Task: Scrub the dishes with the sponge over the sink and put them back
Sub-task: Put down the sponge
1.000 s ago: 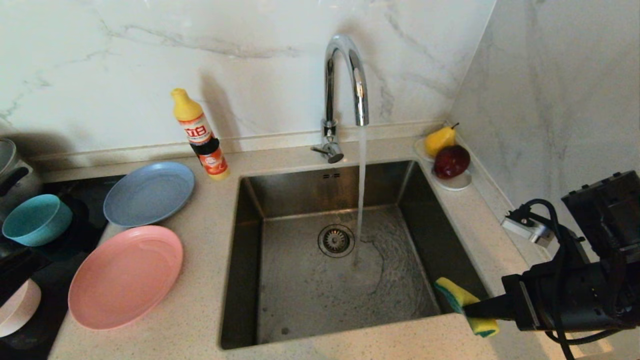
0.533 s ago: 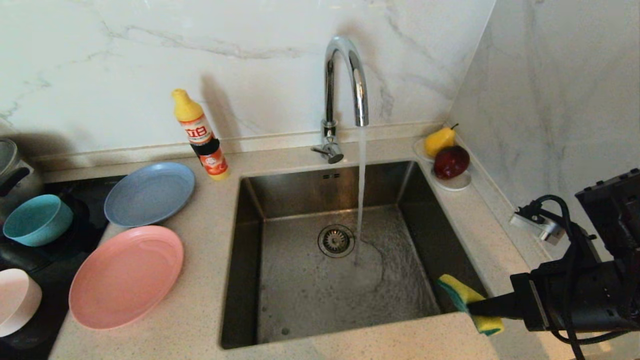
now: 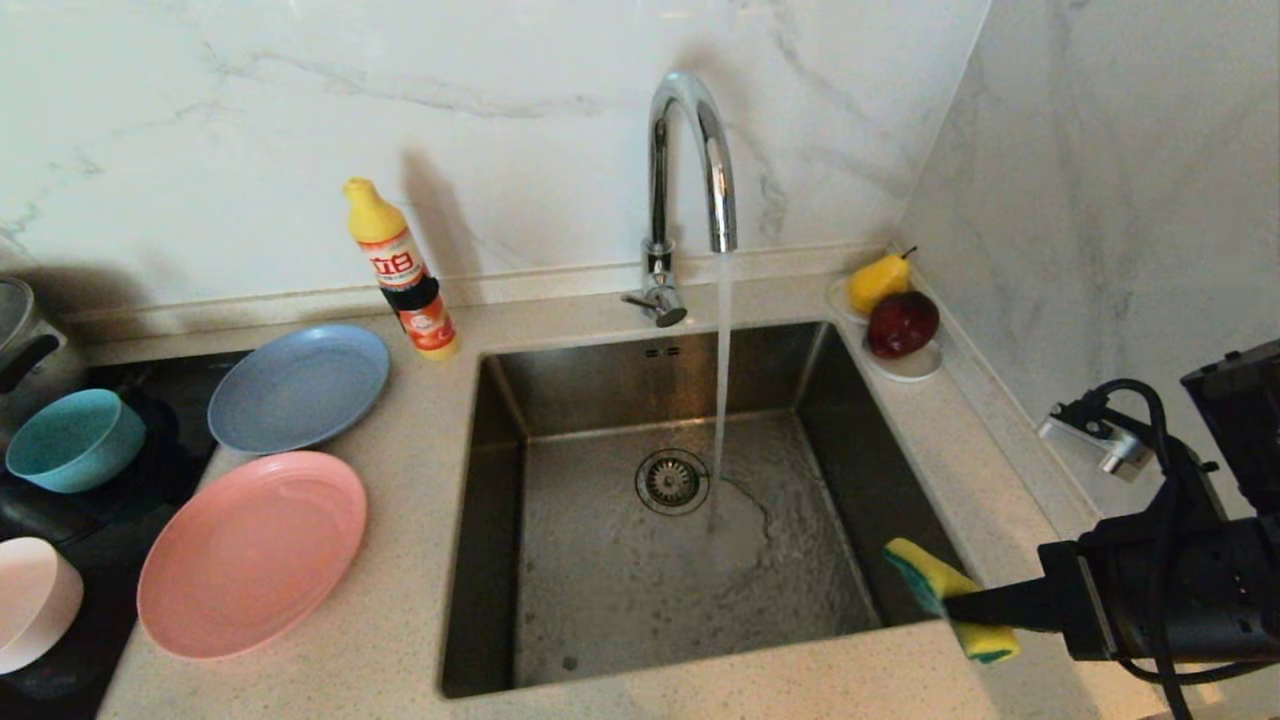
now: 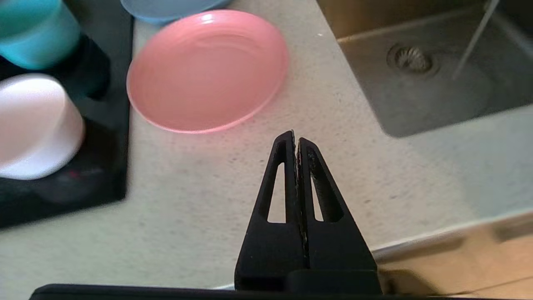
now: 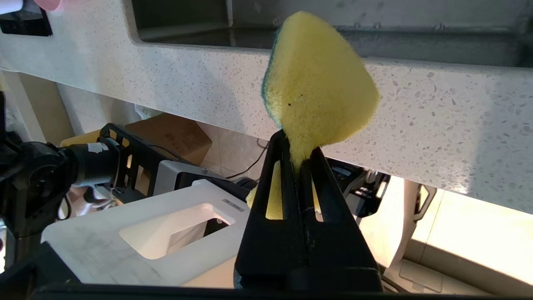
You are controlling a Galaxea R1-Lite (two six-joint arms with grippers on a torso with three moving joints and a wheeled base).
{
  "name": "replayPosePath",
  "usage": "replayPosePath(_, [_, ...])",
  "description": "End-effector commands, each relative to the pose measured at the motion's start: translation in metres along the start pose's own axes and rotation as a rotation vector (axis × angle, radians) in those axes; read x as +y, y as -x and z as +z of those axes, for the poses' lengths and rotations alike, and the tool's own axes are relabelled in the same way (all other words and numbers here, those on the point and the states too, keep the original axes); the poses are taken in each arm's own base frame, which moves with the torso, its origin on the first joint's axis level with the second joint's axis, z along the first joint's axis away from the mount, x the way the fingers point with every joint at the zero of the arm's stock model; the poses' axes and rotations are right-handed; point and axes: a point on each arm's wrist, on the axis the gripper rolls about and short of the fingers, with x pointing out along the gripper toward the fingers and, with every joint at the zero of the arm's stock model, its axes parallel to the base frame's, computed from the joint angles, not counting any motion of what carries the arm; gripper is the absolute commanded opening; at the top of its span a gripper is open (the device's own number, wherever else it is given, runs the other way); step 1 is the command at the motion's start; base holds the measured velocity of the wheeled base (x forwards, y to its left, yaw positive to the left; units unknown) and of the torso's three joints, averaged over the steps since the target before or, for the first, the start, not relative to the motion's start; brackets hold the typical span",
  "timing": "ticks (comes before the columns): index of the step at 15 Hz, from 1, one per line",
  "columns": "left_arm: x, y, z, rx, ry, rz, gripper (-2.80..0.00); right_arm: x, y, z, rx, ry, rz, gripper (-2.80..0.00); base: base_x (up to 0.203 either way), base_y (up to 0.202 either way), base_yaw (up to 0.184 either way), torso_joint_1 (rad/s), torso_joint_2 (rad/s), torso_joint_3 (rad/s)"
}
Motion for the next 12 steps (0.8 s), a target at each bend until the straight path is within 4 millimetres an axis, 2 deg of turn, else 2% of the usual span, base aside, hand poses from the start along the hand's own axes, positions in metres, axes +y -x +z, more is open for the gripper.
replayPosePath(1, [0.0,-0.001,-0.003,0.021,0.042,0.013,-2.8,-0.001,0.002,-0.003,-0.008,0.017,-0.028,-2.8,0.0,0.0,0.0,0.0,0.0,0.0])
replayPosePath(5, [0.0,-0.001,-0.003,0.009,0.054,0.017,-2.8,-0.003,0.01,-0.005,-0.084,0.105,-0.167,-2.8,0.0,0.0,0.0,0.0,0.0,0.0])
replayPosePath(9, [0.0,-0.001,-0.003,0.009,0.057,0.016,-2.8,-0.007,0.021,-0.022,-0.129,0.317,-0.356,-2.8,0.0,0.0,0.0,0.0,0.0,0.0])
replayPosePath(12, [0.0,-0.001,-0.003,0.009,0.057,0.017,-2.8,-0.013,0.031,-0.039,-0.156,0.396,-0.453,-2.8,0.0,0.0,0.0,0.0,0.0,0.0])
